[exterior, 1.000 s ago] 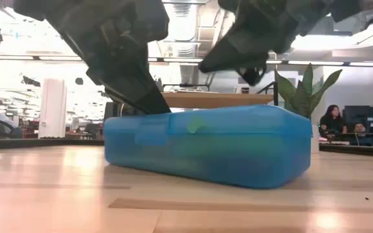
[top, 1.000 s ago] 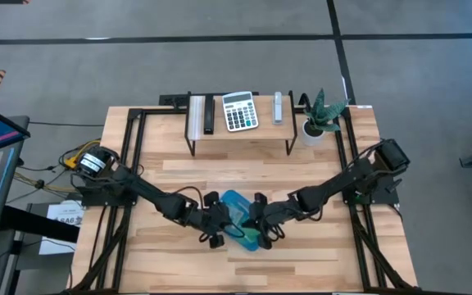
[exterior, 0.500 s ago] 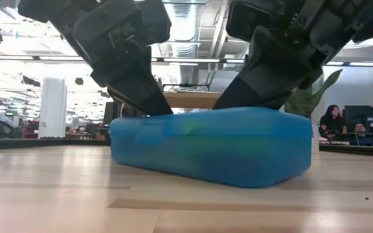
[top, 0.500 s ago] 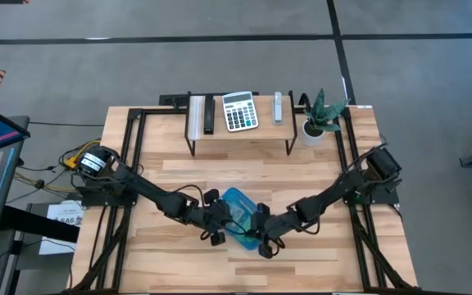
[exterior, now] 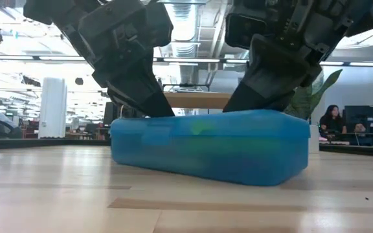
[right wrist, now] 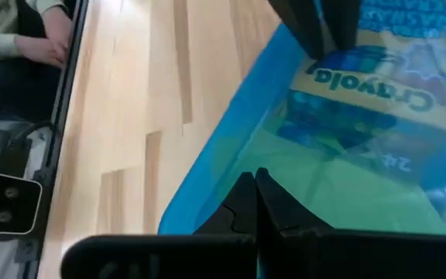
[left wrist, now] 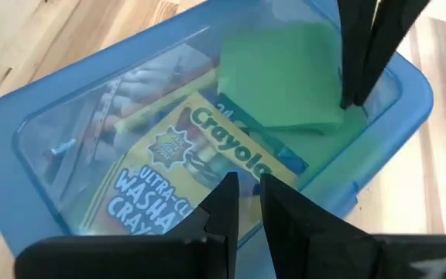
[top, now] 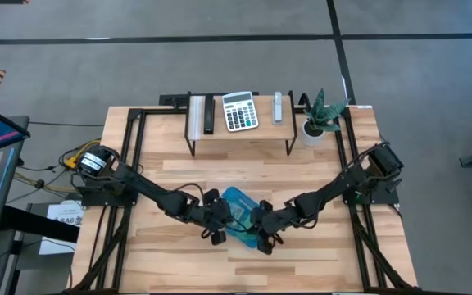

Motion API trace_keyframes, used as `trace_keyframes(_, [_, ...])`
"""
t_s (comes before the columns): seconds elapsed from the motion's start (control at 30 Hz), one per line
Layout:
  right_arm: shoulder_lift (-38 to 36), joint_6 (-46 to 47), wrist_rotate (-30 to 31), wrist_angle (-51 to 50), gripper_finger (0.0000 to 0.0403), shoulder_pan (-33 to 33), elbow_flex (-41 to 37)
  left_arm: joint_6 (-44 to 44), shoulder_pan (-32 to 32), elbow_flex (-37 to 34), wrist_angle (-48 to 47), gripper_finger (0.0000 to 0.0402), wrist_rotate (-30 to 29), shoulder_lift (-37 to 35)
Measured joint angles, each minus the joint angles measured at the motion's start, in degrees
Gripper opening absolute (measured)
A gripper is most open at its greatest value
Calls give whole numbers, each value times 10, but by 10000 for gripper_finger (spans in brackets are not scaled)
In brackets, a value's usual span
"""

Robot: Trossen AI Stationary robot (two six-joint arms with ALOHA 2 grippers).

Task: Pack school essentials
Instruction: Close the supply box, then return to Home Position

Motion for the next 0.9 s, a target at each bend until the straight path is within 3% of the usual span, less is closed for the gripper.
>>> trace_keyframes(0.17, [-36,-16,6,-69,3,-16,-3,-5,0,0,1,43,12,0])
trace_keyframes(0.4, [-100,-27,65,-176,3,-32,-6,-3,0,0,17,43,17,-1])
trace_keyframes(0.9, [-211,-148,101,-147,6,-22,-5,84,-6,-1,-16,43,-22,-72])
